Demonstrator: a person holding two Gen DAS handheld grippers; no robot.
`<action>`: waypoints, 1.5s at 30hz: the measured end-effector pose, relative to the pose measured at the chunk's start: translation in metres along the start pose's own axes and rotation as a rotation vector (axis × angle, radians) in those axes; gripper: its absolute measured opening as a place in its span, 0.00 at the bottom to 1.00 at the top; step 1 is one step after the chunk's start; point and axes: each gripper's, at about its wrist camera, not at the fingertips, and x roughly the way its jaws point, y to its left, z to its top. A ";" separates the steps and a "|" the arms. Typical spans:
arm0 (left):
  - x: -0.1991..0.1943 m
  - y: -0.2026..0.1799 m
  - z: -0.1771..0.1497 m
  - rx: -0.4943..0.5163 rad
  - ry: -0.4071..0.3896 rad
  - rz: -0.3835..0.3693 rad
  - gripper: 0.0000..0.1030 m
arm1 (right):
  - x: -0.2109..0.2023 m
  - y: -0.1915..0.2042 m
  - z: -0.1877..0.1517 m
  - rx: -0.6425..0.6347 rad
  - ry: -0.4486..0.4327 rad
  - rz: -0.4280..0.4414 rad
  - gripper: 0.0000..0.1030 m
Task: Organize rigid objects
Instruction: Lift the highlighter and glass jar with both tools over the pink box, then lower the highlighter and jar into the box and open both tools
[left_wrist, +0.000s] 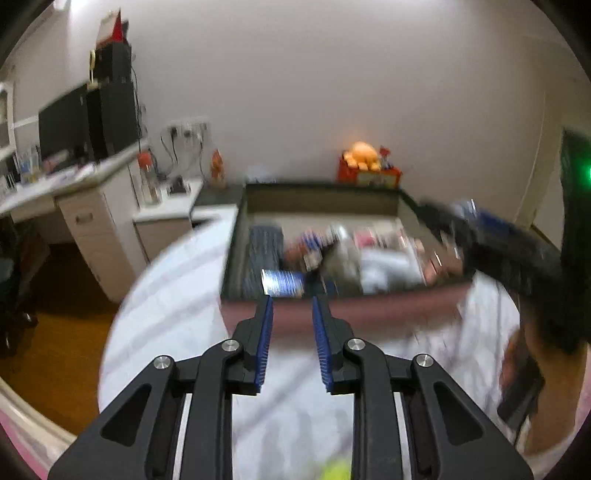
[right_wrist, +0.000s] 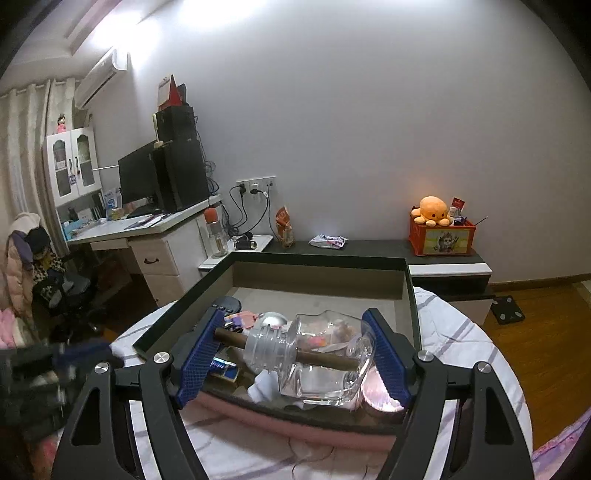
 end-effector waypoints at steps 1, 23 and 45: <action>-0.003 -0.003 -0.009 0.001 0.027 -0.003 0.37 | -0.005 0.001 0.000 -0.001 -0.003 0.003 0.76; -0.025 -0.045 -0.120 0.081 0.220 0.082 0.26 | -0.060 0.016 -0.015 -0.020 -0.012 0.061 0.76; 0.063 -0.024 0.064 0.064 0.028 0.030 0.26 | 0.023 -0.014 0.005 -0.057 0.079 -0.044 0.76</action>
